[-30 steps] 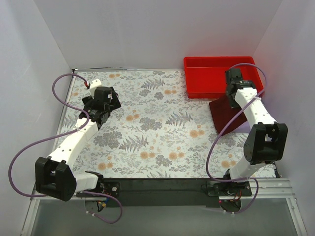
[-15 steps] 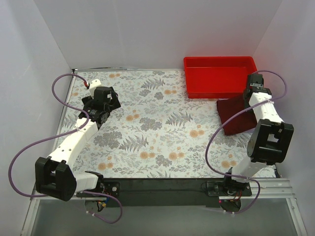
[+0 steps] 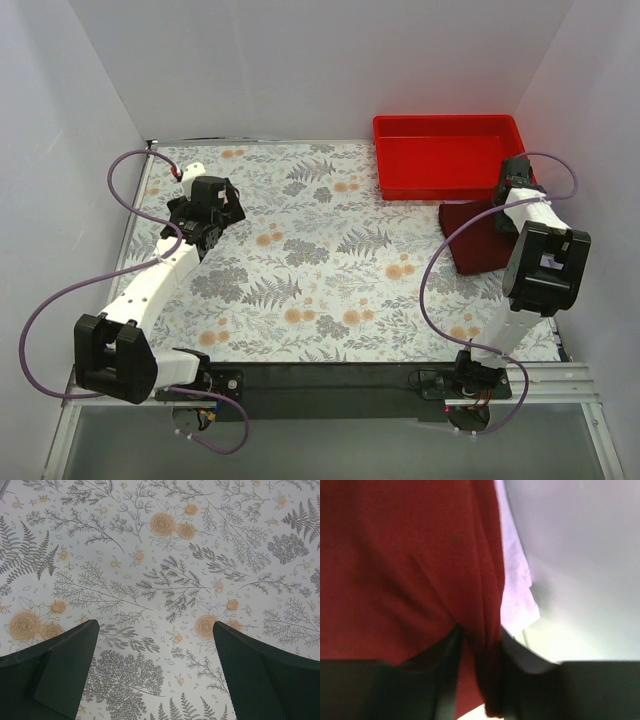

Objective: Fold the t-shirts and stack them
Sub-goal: Neatly place the folded tshirt to the corner, then reset both grippers

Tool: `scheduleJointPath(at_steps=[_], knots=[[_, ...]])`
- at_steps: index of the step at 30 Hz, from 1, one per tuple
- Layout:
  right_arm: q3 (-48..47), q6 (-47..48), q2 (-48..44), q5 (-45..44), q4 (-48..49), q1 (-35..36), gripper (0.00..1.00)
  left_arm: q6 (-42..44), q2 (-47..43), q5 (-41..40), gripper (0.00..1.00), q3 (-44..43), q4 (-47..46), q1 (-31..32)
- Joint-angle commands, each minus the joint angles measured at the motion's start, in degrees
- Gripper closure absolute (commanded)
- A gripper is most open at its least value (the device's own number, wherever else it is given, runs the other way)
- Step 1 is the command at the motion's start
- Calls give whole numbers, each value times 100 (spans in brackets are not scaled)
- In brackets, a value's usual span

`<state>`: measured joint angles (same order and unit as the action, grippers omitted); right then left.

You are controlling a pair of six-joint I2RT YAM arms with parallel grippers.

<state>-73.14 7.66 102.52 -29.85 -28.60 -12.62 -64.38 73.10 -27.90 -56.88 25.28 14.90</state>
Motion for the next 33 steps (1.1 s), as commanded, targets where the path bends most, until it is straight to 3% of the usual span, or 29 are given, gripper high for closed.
scheduleJointPath(at_steps=[1,6,15,24,33], knots=[[-42,-150,-30,-328,311,-100,58,-31,-59,21,2,-77,3,-48],[54,-484,-302,-742,311,-197,31,-40,-103,109,2,-86,12,-74],[555,-1134,-1655,-409,267,-504,14,-92,-375,197,2,-25,-58,-92],[1311,-2180,-3913,910,250,-715,2,-250,-1192,531,2,326,-313,-92],[1706,-2041,-6356,-82,56,980,2,-698,-2896,1199,2,529,372,-92]])
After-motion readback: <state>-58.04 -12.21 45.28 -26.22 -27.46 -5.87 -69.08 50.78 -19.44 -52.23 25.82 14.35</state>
